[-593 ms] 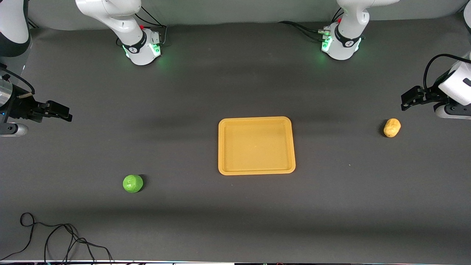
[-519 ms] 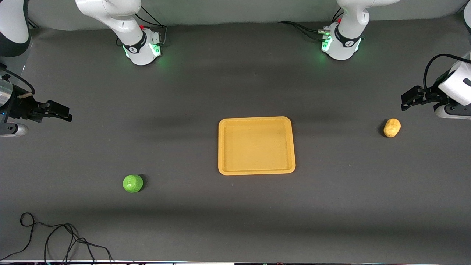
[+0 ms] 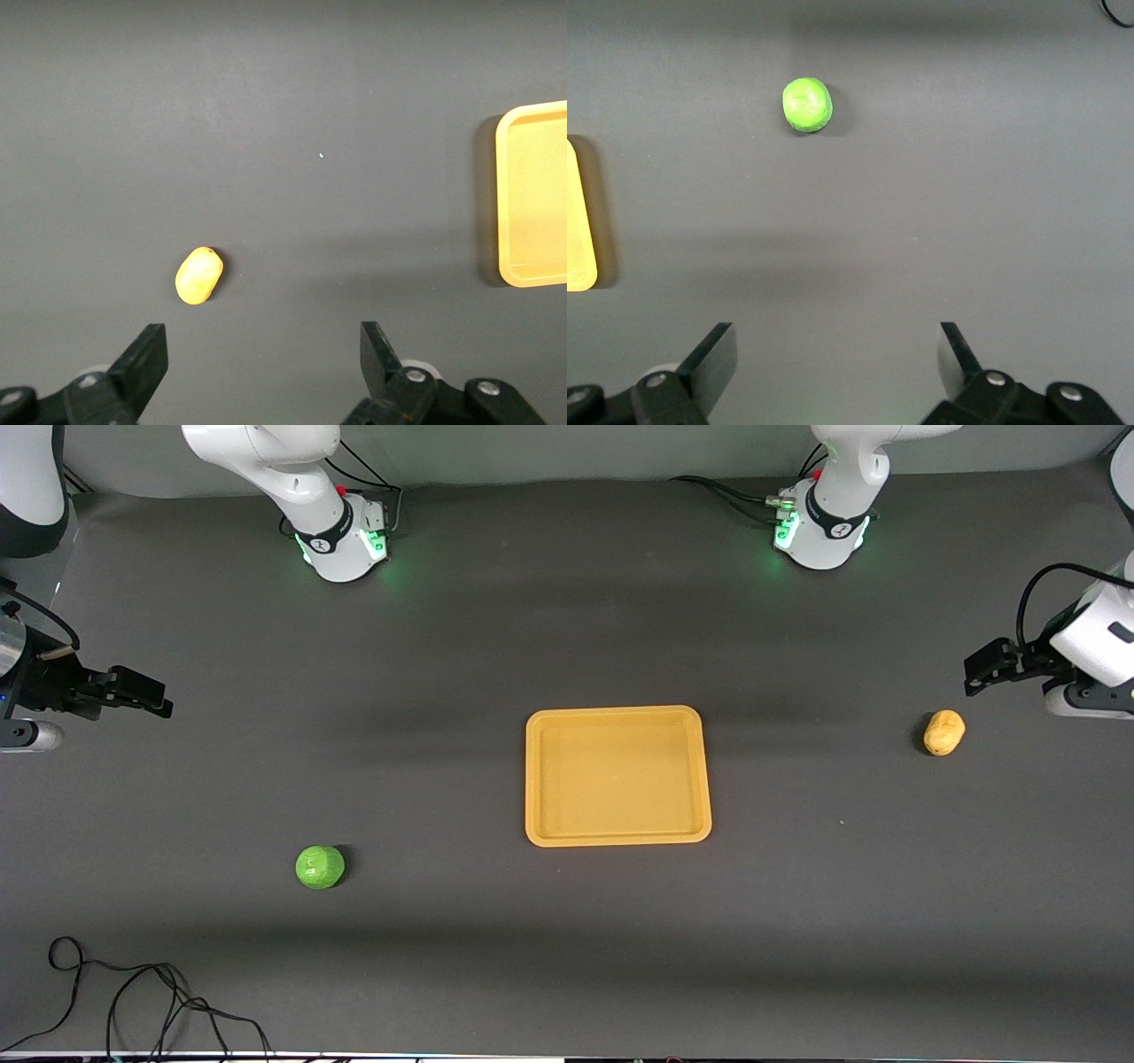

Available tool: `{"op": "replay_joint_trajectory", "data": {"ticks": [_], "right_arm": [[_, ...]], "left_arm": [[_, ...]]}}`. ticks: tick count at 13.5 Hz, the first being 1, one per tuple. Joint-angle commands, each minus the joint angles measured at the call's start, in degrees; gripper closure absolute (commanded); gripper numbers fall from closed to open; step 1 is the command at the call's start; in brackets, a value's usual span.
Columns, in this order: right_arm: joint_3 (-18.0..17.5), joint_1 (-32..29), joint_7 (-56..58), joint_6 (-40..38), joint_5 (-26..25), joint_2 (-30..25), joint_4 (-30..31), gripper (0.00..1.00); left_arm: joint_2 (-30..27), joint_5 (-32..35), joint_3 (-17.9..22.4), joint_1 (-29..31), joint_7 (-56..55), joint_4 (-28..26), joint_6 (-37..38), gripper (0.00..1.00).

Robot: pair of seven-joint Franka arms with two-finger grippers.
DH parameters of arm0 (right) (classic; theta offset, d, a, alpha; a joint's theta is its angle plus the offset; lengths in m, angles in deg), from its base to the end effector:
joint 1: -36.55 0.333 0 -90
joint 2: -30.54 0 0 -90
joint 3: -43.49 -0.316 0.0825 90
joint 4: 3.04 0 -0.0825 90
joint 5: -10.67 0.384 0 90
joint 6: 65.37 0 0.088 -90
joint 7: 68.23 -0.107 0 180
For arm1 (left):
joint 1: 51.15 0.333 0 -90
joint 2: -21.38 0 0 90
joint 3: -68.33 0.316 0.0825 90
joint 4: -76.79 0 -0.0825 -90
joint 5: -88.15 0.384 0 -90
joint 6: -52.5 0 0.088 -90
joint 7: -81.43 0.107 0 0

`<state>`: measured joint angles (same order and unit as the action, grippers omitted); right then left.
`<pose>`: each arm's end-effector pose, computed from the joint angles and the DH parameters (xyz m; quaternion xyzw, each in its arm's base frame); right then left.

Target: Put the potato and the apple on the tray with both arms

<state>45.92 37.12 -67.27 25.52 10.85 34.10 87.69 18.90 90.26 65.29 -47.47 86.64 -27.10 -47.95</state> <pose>0.5723 -0.0175 0.5848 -0.9995 0.0079 0.0296 0.0010 0.5476 0.0089 0.5488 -0.9988 0.0433 0.0094 0.0188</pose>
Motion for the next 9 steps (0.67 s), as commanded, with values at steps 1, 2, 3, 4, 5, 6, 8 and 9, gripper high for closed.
{"op": "replay_joint_trajectory", "data": {"ticks": [1,2,3,4,5,6,8,9], "right_arm": [[-0.5,-0.7,0.3,-1.2,1.2,0.8,-1.5,0.0],[-0.5,-0.7,0.2,-1.1,1.2,0.8,-1.5,0.0],[-0.5,-0.7,0.3,-1.1,1.2,0.8,-1.4,0.0],[-0.6,-0.7,0.6,-0.8,1.2,1.0,-1.2,0.0],[-0.8,-0.4,0.5,-0.3,1.2,1.3,-1.3,0.0],[-0.8,-0.1,0.4,0.4,1.3,2.3,-1.7,0.0],[-0.8,1.6,0.4,2.4,1.3,5.6,-4.7,0.0],[-0.8,2.5,0.3,2.4,1.2,8.5,-7.7,0.0]], "left_arm": [[4.7,3.7,0.3,2.0,0.8,-1.4,-4.0,0.04],[6.8,4.1,0.2,4.2,0.8,-2.2,-6.8,0.03],[9.7,4.3,0.3,4.8,0.8,-2.4,-10.2,0.01],[12.6,5.2,0.3,5.2,0.8,-2.4,-13.1,0.01],[15.5,5.7,0.3,6.7,0.9,-2.4,-14.9,0.01],[18.3,5.6,0.2,7.4,1.2,-2.4,-17.5,0.01],[20.4,5.7,0.4,8.9,1.3,-9.8,-30.3,0.01],[20.8,5.7,0.3,10.7,1.5,-13.6,-35.8,0.01]]}}
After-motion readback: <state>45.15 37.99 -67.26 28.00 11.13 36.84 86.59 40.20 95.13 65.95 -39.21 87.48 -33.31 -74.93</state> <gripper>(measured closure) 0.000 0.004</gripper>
